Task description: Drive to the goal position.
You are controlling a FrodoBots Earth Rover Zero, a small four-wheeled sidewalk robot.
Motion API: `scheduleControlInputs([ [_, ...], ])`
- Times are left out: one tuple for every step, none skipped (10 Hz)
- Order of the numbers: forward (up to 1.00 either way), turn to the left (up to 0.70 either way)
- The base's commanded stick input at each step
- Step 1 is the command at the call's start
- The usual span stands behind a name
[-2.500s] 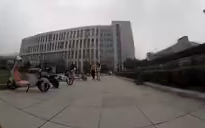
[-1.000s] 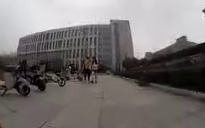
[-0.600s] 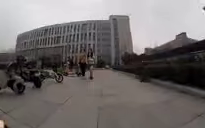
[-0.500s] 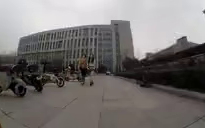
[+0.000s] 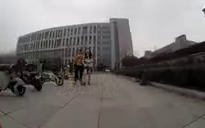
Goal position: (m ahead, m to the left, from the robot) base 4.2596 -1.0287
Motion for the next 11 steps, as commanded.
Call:
scheduleControlInputs([
  [0.7, -0.01],
  [0.7, -0.01],
  [0.7, -0.06],
  [0.7, -0.13],
  [0.7, -0.19],
  [0.7, -0.25],
  [0.7, -0.32],
  [0.7, -0.35],
  [0.7, -0.31],
  [0.7, -0.27],
  [0.7, -0.23],
])
